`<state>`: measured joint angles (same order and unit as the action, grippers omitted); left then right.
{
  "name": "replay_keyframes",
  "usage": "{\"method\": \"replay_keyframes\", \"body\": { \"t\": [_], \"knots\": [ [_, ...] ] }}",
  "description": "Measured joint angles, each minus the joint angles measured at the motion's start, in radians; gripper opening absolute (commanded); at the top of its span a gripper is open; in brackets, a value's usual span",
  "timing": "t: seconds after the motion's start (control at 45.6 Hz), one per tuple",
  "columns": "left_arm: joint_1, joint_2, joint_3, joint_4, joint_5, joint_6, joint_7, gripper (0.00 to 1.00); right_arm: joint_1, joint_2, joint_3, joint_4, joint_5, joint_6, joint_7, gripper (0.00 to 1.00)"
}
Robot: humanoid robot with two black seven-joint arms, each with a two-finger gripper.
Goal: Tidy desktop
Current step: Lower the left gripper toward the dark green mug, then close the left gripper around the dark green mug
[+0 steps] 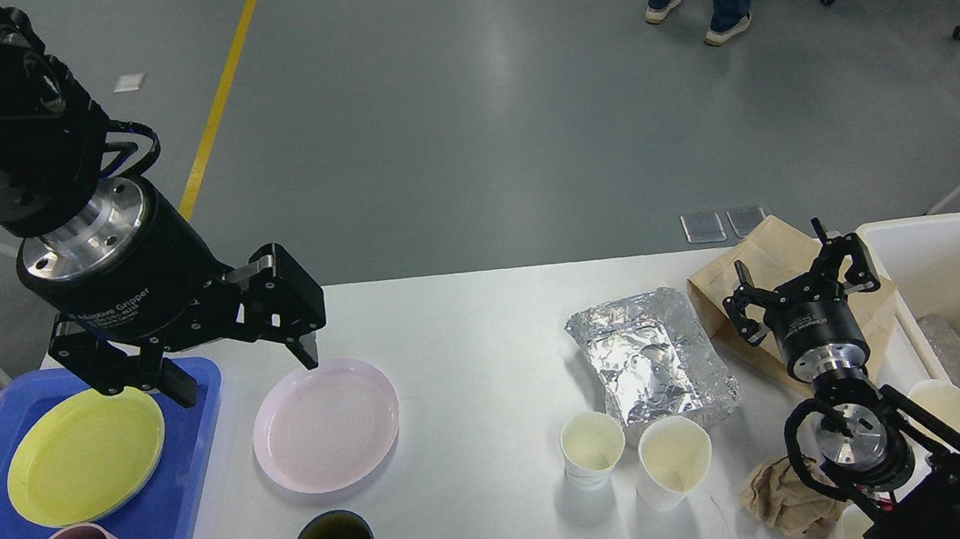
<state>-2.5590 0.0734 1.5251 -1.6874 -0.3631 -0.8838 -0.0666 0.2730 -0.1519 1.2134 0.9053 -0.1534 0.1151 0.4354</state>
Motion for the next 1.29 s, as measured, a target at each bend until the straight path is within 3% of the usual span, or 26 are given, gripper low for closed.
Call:
{"method": "replay_keyframes", "body": {
  "t": [0.088,0.241,0.329,0.482,0.658,0.745,1.293],
  "knots": [
    [0.051,-0.001,-0.028,-0.001,0.03,0.037,0.019,0.89,0.0,0.0,0.0,0.0,0.0,0.0,0.0,1.0],
    [0.132,-0.002,-0.059,-0.004,0.059,0.129,0.114,0.89,0.0,0.0,0.0,0.0,0.0,0.0,0.0,1.0],
    [0.187,-0.002,-0.065,-0.006,0.059,0.159,0.142,0.89,0.0,0.0,0.0,0.0,0.0,0.0,0.0,1.0],
    [0.343,0.025,-0.08,-0.001,0.058,0.218,0.149,0.89,0.0,0.0,0.0,0.0,0.0,0.0,0.0,1.0],
    [0.539,0.067,-0.113,0.005,0.058,0.452,0.15,0.9,0.0,0.0,0.0,0.0,0.0,0.0,0.0,1.0],
    [0.597,0.066,-0.145,0.006,0.059,0.518,0.15,0.9,0.0,0.0,0.0,0.0,0.0,0.0,0.0,1.0],
    [0.863,0.03,-0.211,0.173,0.113,0.579,0.154,0.9,0.0,0.0,0.0,0.0,0.0,0.0,0.0,1.0]
  ]
}}
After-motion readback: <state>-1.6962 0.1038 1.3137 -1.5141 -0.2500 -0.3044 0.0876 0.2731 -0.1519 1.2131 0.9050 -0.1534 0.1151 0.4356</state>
